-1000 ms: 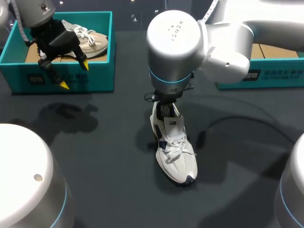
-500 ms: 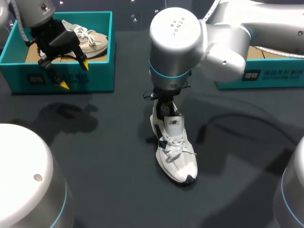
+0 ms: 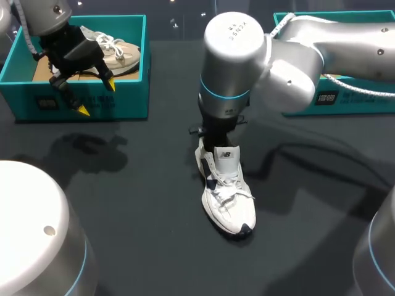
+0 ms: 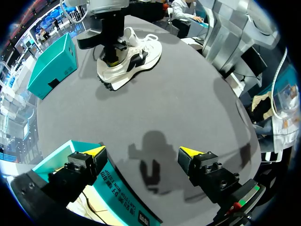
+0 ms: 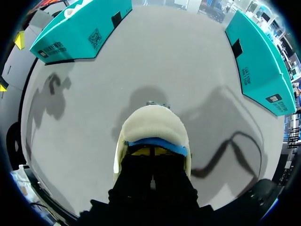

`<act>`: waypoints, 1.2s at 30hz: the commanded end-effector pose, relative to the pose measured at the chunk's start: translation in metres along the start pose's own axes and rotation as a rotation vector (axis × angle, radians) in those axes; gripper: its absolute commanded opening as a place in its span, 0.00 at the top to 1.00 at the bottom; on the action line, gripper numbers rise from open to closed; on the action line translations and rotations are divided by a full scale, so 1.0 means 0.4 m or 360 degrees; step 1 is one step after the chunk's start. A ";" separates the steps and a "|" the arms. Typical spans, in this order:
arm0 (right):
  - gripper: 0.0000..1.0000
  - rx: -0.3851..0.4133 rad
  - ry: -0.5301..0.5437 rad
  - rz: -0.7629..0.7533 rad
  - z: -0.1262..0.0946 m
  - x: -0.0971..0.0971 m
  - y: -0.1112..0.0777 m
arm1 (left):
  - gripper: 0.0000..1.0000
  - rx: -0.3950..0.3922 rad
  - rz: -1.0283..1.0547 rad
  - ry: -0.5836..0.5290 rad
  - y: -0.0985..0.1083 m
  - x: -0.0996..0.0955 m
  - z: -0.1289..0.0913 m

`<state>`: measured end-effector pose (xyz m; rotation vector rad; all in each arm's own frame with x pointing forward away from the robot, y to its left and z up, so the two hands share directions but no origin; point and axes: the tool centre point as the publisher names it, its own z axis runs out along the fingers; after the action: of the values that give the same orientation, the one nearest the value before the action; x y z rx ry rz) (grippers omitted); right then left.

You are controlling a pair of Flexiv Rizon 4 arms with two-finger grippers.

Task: Take the shoe out of the shoebox, open the shoe tongue, remove and reinsert the insole, then place the shoe into the shoebox

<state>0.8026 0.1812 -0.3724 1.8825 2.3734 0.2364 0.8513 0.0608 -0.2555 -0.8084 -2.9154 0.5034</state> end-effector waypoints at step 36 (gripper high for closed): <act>1.00 0.0014 0.0082 -0.0005 0.088 -0.016 -0.012 | 0.00 -0.0002 0.0001 0.0001 0.001 0.000 -0.001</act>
<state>0.7946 0.1797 -0.3870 1.8776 2.3789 0.2520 0.8513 0.0609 -0.2555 -0.8081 -2.9155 0.5034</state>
